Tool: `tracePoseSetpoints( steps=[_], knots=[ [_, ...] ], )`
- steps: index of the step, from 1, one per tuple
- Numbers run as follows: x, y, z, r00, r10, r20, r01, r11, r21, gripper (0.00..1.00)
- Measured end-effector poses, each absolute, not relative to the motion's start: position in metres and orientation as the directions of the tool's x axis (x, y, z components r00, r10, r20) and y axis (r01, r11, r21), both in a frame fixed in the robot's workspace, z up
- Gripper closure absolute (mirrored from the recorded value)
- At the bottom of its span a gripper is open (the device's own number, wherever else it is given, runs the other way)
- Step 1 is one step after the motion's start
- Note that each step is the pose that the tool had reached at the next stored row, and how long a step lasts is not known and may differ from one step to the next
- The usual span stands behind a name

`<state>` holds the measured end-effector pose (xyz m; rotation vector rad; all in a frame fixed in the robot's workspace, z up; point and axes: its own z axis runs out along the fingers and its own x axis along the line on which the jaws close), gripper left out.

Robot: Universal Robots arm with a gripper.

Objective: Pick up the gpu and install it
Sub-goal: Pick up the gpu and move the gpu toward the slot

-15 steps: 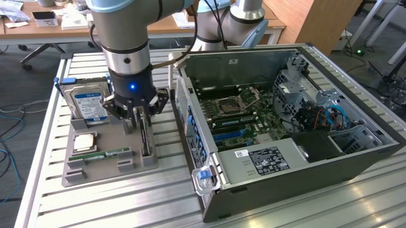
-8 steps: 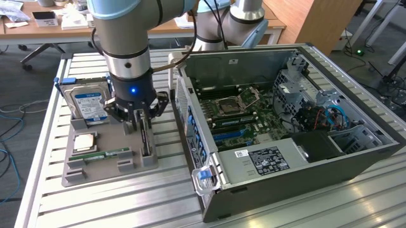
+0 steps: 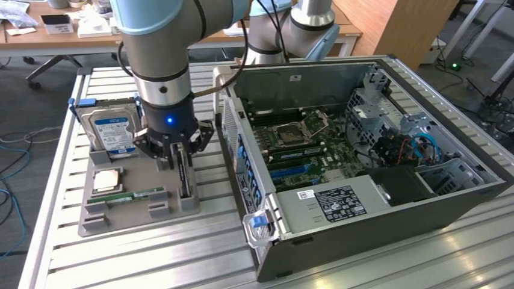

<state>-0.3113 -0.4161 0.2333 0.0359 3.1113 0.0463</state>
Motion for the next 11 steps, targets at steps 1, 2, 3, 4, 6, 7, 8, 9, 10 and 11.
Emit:
tracePoseSetpoints(
  steps=[1, 2, 3, 4, 6, 7, 8, 9, 10, 11],
  knots=[
    [-0.3113, -0.416, 0.2321, -0.999, 0.023, -0.029, 0.022, 0.999, 0.03, 0.58],
    [-0.3113, -0.4159, 0.2313, -0.999, 0.023, -0.029, 0.022, 0.999, 0.03, 0.58],
    [-0.3113, -0.4159, 0.2312, -0.999, 0.023, -0.029, 0.022, 0.999, 0.03, 0.58],
    [-0.3113, -0.4158, 0.2312, -0.999, 0.023, -0.029, 0.022, 0.999, 0.03, 0.58],
    [-0.3113, -0.4158, 0.2309, -0.999, 0.023, -0.029, 0.022, 0.999, 0.03, 0.58],
    [-0.3113, -0.4157, 0.2306, -0.999, 0.023, -0.029, 0.022, 0.999, 0.03, 0.58],
    [-0.3112, -0.4157, 0.2304, -0.999, 0.023, -0.029, 0.022, 0.999, 0.03, 0.58],
    [-0.3112, -0.4157, 0.23, -0.999, 0.023, -0.029, 0.022, 0.999, 0.03, 0.58],
    [-0.3112, -0.4156, 0.2295, -0.999, 0.023, -0.03, 0.022, 0.999, 0.03, 0.58],
    [-0.3112, -0.4156, 0.229, -0.999, 0.023, -0.029, 0.022, 0.999, 0.03, 0.58]
  ],
)
